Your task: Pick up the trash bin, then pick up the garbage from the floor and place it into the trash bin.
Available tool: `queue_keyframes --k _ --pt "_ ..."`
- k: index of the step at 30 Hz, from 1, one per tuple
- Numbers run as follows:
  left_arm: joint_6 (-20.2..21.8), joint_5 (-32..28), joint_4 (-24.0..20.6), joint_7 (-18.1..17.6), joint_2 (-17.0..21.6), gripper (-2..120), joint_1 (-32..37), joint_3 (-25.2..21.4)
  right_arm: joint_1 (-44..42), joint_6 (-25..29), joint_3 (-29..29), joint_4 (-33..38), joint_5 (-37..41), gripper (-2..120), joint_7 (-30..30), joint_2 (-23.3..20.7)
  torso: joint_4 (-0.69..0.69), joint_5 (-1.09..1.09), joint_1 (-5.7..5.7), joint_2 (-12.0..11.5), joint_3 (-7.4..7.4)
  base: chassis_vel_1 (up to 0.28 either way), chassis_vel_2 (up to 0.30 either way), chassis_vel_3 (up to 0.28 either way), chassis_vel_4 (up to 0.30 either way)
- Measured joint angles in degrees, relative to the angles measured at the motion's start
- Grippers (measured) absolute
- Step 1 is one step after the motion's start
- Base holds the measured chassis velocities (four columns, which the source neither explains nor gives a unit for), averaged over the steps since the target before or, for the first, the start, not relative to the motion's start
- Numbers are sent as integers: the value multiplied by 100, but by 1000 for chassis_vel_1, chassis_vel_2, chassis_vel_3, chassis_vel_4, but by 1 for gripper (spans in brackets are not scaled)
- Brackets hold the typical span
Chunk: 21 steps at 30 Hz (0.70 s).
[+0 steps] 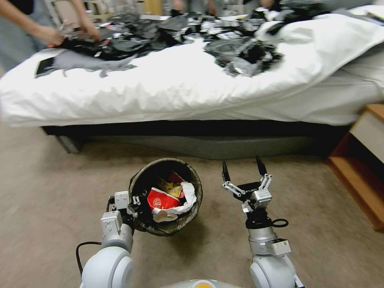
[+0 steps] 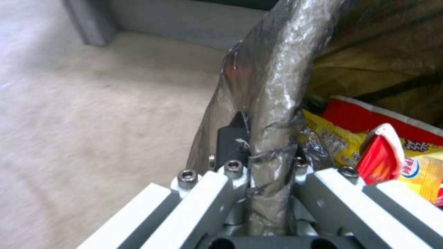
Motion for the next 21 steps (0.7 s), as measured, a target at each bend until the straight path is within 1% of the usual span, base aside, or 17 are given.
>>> queue_keyframes --k 21 --pt "4 11 19 0 -9 0 5 37 13 -52 -18 37 -6 100 -5 -14 -1 0 0 0 0 120 123 117 123"
